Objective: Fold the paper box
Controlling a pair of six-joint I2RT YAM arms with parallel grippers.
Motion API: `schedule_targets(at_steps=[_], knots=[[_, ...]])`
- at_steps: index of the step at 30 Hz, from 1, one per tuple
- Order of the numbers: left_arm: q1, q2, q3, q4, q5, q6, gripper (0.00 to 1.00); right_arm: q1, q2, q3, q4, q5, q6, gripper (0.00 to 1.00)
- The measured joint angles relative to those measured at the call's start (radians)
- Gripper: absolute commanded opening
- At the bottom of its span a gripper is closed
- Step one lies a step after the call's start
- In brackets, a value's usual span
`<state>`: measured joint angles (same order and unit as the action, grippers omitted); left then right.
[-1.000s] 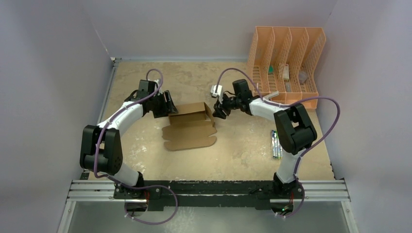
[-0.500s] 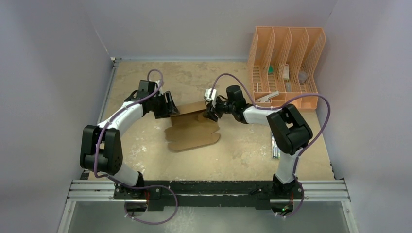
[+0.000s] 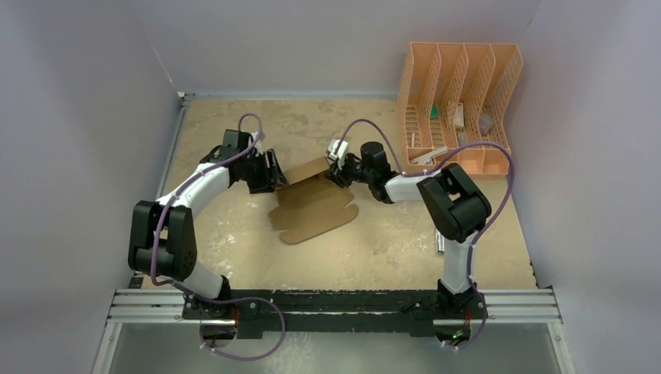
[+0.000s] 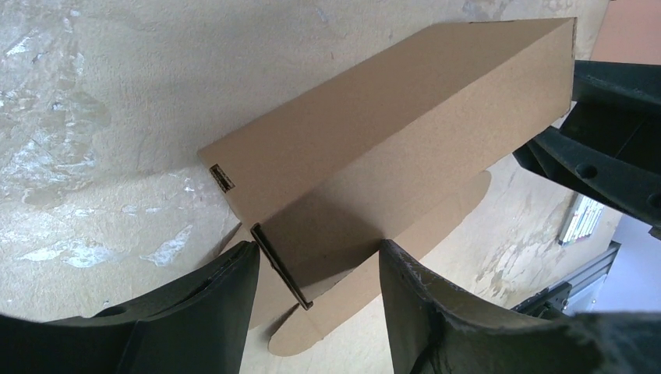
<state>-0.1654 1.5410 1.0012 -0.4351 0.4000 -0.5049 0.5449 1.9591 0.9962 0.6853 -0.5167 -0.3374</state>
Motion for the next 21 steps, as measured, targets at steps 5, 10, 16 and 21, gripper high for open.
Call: schedule_targets(at_steps=[5, 10, 16, 21], knots=[[0.000, 0.000, 0.000, -0.010, 0.007, 0.000, 0.57, 0.015, 0.000, -0.014, 0.058, 0.077, 0.040, 0.14], [-0.010, 0.000, -0.002, -0.031, 0.031, 0.000, 0.57, 0.031, 0.000, -0.016, 0.110, 0.155, 0.078, 0.07], [-0.020, -0.007, -0.018, -0.030, 0.048, -0.008, 0.57, 0.072, 0.011, -0.023, 0.148, 0.291, 0.121, 0.03], [-0.064, -0.040, -0.055, -0.035, 0.053, -0.034, 0.57, 0.113, 0.038, -0.024, 0.155, 0.423, 0.189, 0.02]])
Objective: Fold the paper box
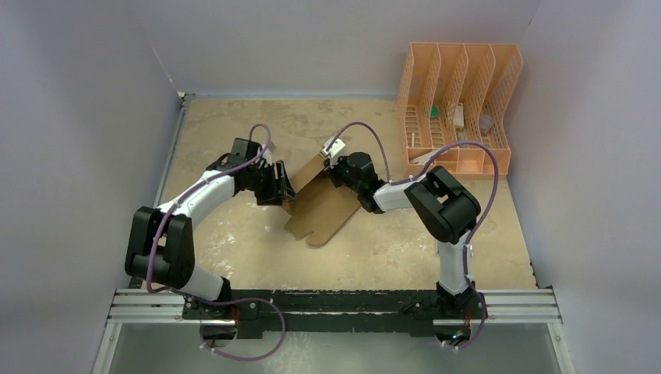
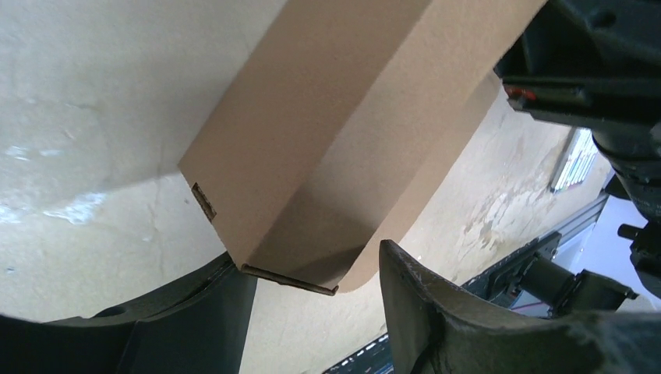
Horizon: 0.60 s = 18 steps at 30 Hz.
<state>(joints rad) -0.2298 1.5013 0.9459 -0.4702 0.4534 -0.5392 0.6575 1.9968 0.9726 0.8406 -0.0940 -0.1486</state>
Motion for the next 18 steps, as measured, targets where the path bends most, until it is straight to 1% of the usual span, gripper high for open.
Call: schedule_targets(at_steps=[8, 13, 15, 17, 18], knots=[[-0.068, -0.081, -0.055, -0.003, 0.012, -0.053, 0.57, 0.037, 0.002, -0.017, 0.033, 0.116, 0.123, 0.00], [-0.078, -0.115, -0.065, 0.003, 0.020, -0.084, 0.57, 0.058, 0.003, 0.008, -0.014, 0.173, 0.157, 0.00], [-0.084, -0.116, -0.064, 0.008, 0.026, -0.087, 0.60, 0.068, 0.007, 0.019, -0.024, 0.179, 0.157, 0.00], [-0.086, -0.113, -0.026, -0.045, 0.013, -0.063, 0.63, 0.078, 0.008, 0.020, -0.026, 0.175, 0.150, 0.00], [-0.082, -0.107, 0.017, -0.086, 0.001, -0.040, 0.65, 0.081, 0.008, 0.020, -0.026, 0.170, 0.144, 0.00]])
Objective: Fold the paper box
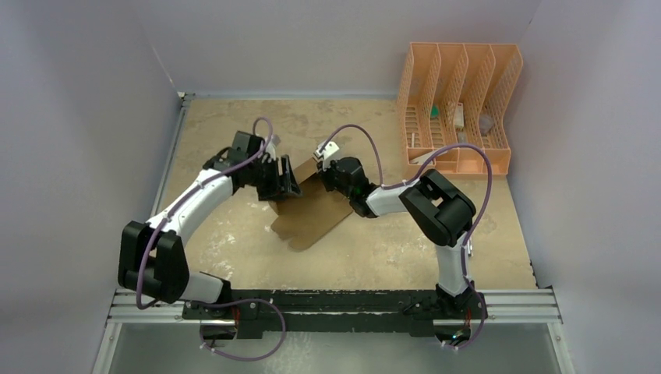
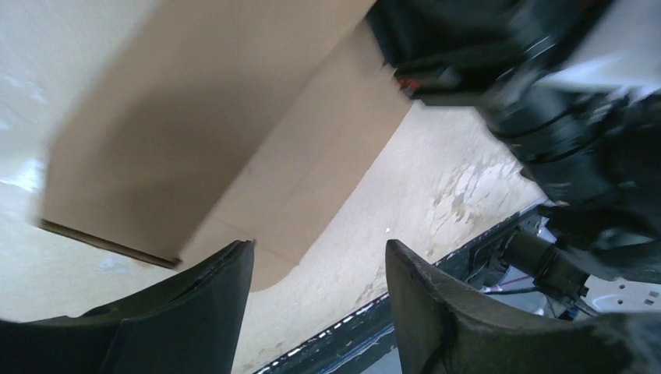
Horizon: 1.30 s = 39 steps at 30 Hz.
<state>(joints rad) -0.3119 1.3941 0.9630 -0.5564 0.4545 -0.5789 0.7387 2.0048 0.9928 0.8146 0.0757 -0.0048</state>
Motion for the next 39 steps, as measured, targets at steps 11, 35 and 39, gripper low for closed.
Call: schedule_targets(at_steps=[11, 35, 39], knots=[[0.119, 0.150, 0.455, -0.073, -0.136, 0.153, 0.67, 0.001, 0.000, 0.007, -0.019, -0.095, -0.076, 0.00], [-0.196, 0.172, 0.406, -0.224, -0.579, 0.288, 0.71, 0.000, -0.398, -0.037, -0.523, -0.002, 0.117, 0.54], [-0.282, 0.173, 0.405, -0.243, -0.696, 0.326, 0.71, 0.000, -0.456, -0.120, -0.550, 0.039, 0.238, 0.56]])
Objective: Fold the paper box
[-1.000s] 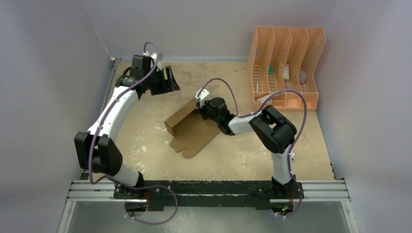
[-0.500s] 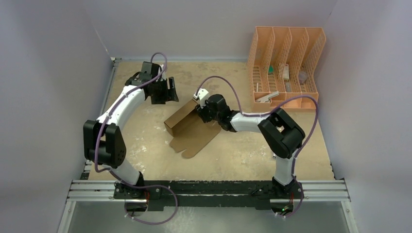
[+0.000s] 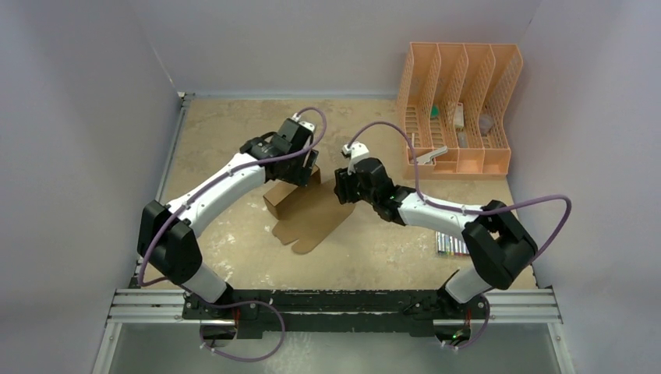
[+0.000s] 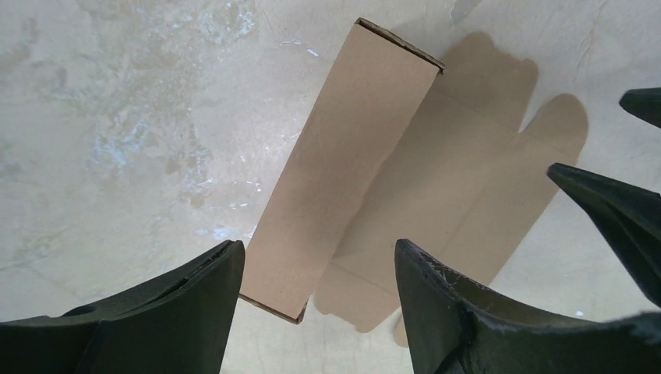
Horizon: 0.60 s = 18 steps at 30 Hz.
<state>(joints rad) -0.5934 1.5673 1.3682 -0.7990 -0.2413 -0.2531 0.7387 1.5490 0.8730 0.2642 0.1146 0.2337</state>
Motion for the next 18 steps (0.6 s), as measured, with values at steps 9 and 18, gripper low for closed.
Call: schedule_targets(at_steps=[9, 18], knots=[[-0.099, 0.084, 0.001, -0.011, -0.152, 0.044, 0.71, 0.000, -0.071, -0.151, -0.081, 0.133, 0.229, 0.59], [-0.140, 0.161, 0.001, -0.003, -0.322, 0.064, 0.62, -0.001, -0.105, -0.178, -0.083, 0.209, 0.324, 0.58]])
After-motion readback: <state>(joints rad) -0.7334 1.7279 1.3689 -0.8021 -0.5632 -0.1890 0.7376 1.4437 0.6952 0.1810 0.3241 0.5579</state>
